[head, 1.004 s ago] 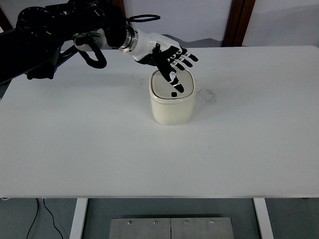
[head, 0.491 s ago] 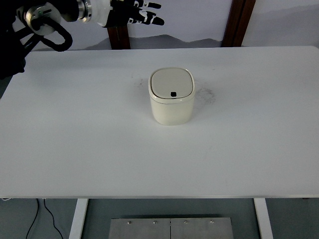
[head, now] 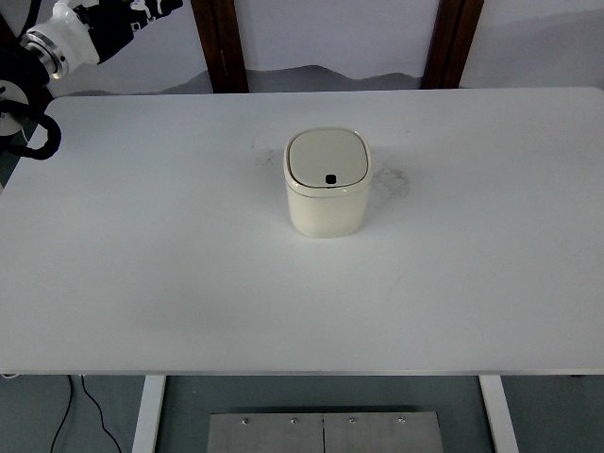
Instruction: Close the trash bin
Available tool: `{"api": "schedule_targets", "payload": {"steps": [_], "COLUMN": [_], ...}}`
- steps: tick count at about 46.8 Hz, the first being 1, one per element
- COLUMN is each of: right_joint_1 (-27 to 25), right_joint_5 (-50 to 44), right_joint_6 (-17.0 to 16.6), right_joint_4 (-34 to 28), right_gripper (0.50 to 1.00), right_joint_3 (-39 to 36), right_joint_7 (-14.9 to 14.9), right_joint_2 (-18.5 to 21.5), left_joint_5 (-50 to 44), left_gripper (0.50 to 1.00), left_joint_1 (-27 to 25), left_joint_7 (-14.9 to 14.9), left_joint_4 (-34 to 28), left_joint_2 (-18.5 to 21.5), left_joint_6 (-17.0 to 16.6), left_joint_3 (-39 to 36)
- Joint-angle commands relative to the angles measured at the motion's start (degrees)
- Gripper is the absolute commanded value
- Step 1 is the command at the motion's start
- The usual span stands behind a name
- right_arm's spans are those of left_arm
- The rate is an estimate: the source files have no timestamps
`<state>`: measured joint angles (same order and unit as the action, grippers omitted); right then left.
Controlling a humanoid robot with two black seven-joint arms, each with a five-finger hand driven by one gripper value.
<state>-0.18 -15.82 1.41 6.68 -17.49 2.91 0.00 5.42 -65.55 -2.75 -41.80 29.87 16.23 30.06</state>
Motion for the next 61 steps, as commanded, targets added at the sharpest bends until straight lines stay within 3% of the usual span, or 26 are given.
{"api": "schedule_targets", "payload": {"steps": [1,11,28,43,61], "right_joint_1": [0.0,0.0,0.0,0.0,0.0], "right_joint_5": [0.0,0.0,0.0,0.0,0.0], "right_joint_6": [0.0,0.0,0.0,0.0,0.0], "right_joint_4": [0.0,0.0,0.0,0.0,0.0], "right_gripper": [0.991,0.991,0.991,0.991,0.991], "right_joint_3": [0.0,0.0,0.0,0.0,0.0], "right_joint_7": [0.0,0.0,0.0,0.0,0.0], "right_joint_2": [0.0,0.0,0.0,0.0,0.0], "left_joint_5": [0.0,-1.7,-12.7,-15.8,-18.8], "left_gripper": [1.000,1.000,1.000,1.000,1.000], "left_joint_1": [3.9,12.9,19.6,27.4,31.0], "left_joint_7": [0.0,-0.5,-7.6,-14.6,-15.1], "left_joint_4": [0.7,4.1,10.5,10.9,10.9], "left_joint_2": [0.1,0.0,-0.4,-1.3,-1.6], "left_joint_6": [0.0,0.4,3.3,4.9,5.7], "left_joint_3": [5.3,13.8,14.2,14.2,14.2]}}
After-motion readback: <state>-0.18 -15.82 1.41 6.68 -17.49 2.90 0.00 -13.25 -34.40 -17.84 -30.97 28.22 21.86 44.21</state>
